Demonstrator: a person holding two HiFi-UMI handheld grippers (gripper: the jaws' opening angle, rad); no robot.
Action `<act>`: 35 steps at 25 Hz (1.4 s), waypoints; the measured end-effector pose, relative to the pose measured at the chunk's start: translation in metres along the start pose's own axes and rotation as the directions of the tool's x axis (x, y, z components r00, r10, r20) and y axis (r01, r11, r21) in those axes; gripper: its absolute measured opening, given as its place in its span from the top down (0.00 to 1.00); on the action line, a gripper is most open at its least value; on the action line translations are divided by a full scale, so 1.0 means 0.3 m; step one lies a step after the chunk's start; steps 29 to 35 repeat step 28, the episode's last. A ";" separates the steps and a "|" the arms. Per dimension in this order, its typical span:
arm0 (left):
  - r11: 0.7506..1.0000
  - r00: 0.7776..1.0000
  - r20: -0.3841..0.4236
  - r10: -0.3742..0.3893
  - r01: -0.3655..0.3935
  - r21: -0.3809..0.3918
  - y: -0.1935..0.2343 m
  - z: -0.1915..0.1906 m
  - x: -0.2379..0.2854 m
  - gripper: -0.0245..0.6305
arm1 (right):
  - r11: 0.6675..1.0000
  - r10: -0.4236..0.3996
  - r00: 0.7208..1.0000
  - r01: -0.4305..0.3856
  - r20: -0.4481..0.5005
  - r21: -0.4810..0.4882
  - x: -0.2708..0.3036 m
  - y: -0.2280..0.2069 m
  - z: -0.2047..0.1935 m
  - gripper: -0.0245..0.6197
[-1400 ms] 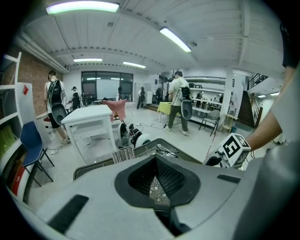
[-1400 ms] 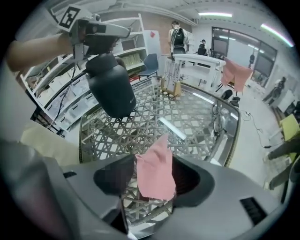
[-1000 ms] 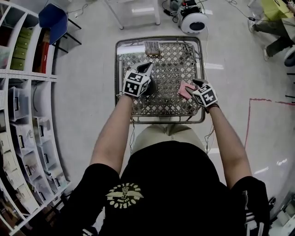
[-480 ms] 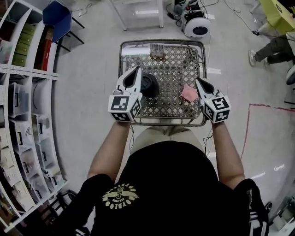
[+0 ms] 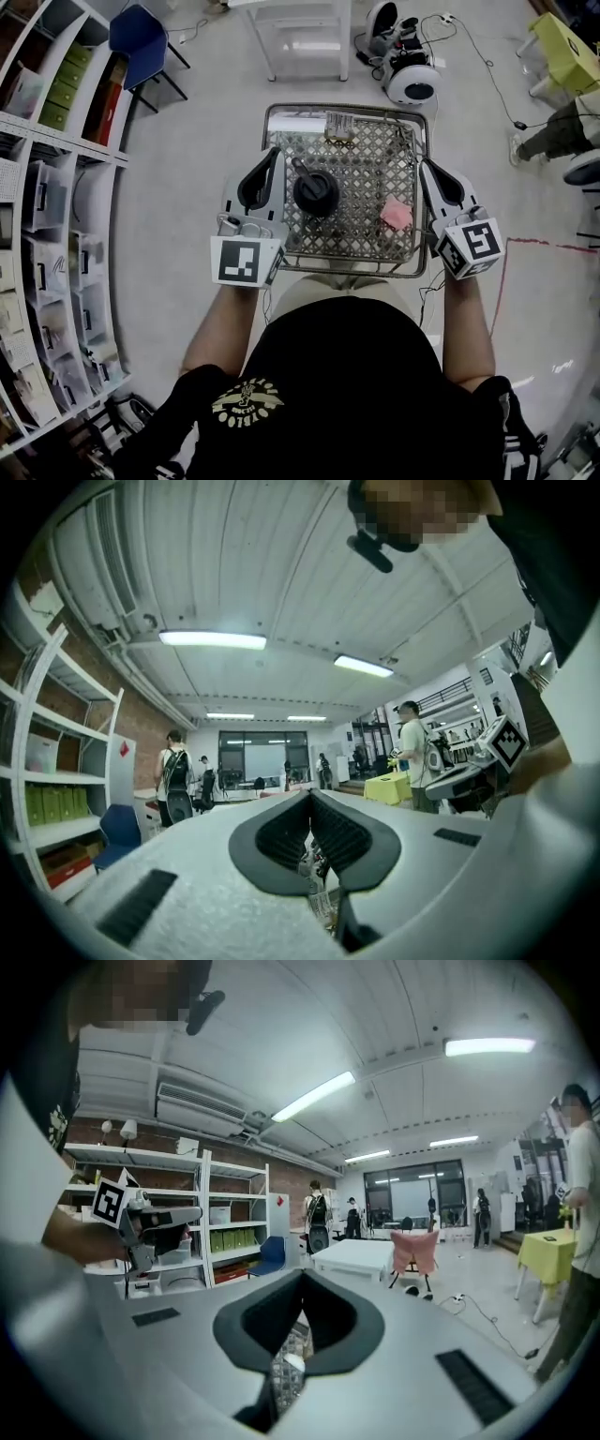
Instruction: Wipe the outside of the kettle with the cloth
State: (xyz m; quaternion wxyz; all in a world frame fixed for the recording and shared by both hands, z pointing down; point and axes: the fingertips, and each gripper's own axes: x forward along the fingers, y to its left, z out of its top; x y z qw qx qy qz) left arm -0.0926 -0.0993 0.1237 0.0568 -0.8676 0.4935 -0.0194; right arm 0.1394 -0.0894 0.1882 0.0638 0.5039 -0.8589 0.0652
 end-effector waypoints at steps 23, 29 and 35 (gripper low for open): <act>0.987 0.988 0.022 -0.150 0.151 -0.050 -0.008 -0.023 0.010 0.95 | 0.990 -0.099 0.995 0.100 0.014 -0.104 -0.091 0.116 0.174 0.95; 0.984 0.985 0.015 -0.169 0.170 -0.059 -0.037 0.004 0.054 0.95 | 0.990 -0.102 0.995 0.103 0.015 -0.095 -0.124 0.091 0.197 0.95; 0.984 0.985 0.015 -0.169 0.170 -0.059 -0.037 0.004 0.054 0.95 | 0.990 -0.102 0.995 0.103 0.015 -0.095 -0.124 0.091 0.197 0.95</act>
